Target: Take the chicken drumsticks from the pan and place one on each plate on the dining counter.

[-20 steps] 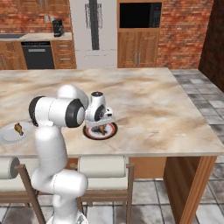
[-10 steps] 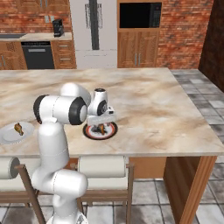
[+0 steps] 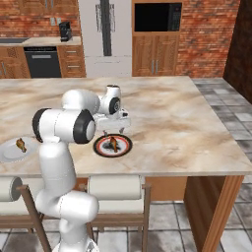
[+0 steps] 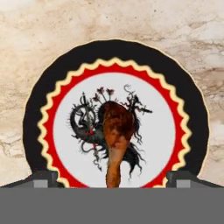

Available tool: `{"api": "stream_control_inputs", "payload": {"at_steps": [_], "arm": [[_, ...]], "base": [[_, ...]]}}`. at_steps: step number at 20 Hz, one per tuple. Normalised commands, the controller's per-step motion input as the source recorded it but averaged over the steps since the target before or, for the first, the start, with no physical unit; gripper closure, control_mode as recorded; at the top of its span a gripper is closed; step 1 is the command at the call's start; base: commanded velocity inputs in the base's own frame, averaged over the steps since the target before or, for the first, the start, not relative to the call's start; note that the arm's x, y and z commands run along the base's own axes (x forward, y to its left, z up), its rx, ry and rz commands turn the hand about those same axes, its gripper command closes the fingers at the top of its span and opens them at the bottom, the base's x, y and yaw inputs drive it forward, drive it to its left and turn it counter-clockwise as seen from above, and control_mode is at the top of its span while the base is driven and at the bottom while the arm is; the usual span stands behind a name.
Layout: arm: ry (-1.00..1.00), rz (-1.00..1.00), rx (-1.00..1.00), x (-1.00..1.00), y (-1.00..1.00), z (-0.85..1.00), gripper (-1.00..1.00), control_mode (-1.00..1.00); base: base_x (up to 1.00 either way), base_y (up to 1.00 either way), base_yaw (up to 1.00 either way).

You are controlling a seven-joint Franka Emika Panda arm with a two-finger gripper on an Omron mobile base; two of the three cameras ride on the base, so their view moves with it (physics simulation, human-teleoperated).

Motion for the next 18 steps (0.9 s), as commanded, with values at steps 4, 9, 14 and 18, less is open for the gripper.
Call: {"api": "stream_control_inputs", "payload": {"at_steps": [4, 9, 14, 18], "arm": [[0.00, -0.03, 0.00, -0.84, 0.00, 0.45, -1.00, -1.00], [0.00, -0.15, 0.00, -0.98, 0.00, 0.29, -1.00, -1.00], [0.00, -0.23, 0.00, -0.97, 0.00, 0.24, -1.00, -1.00], [-0.03, -0.11, 0.00, -0.87, 0.00, 0.34, -1.00, -1.00]], "base": [[0.00, 0.00, 0.00], [0.00, 0.00, 0.00], [0.00, 0.00, 0.00], [0.00, 0.00, 0.00]]}}
